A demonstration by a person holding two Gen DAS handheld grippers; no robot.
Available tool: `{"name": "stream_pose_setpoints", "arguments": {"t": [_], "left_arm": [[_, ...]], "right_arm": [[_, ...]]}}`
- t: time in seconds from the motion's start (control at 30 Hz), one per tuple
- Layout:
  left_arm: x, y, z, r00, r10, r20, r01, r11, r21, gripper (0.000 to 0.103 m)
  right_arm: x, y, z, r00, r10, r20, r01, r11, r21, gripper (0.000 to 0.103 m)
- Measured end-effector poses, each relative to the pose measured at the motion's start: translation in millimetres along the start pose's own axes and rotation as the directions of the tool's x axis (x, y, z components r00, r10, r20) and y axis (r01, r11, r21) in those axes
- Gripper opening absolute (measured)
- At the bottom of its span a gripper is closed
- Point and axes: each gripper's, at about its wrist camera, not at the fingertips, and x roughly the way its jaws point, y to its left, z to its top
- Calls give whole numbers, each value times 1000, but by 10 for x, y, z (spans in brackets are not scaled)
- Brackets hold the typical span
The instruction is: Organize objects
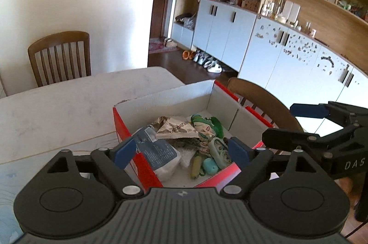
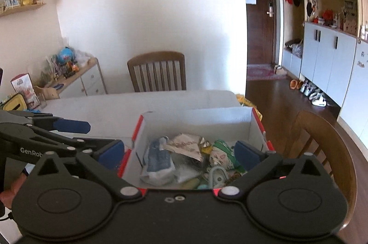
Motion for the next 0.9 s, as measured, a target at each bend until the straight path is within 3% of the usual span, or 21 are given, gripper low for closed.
{"name": "stream_pose_setpoints", "arguments": {"t": [0.1, 0.27, 0.9], "left_arm": [[-101, 22, -14, 1000, -4, 12, 4, 1000, 1, 98], [-235, 104, -61, 1000, -5, 24, 6, 1000, -20, 101], [-600, 388, -325, 998, -11, 54, 13, 1000, -23, 101]], "right_arm": [[-60, 95, -26, 1000, -7, 28, 6, 1000, 7, 102], [-131, 218, -76, 999, -5, 54, 3, 999, 42, 102], [-276, 771, -327, 993, -75, 94, 65, 992, 104, 102]]}}
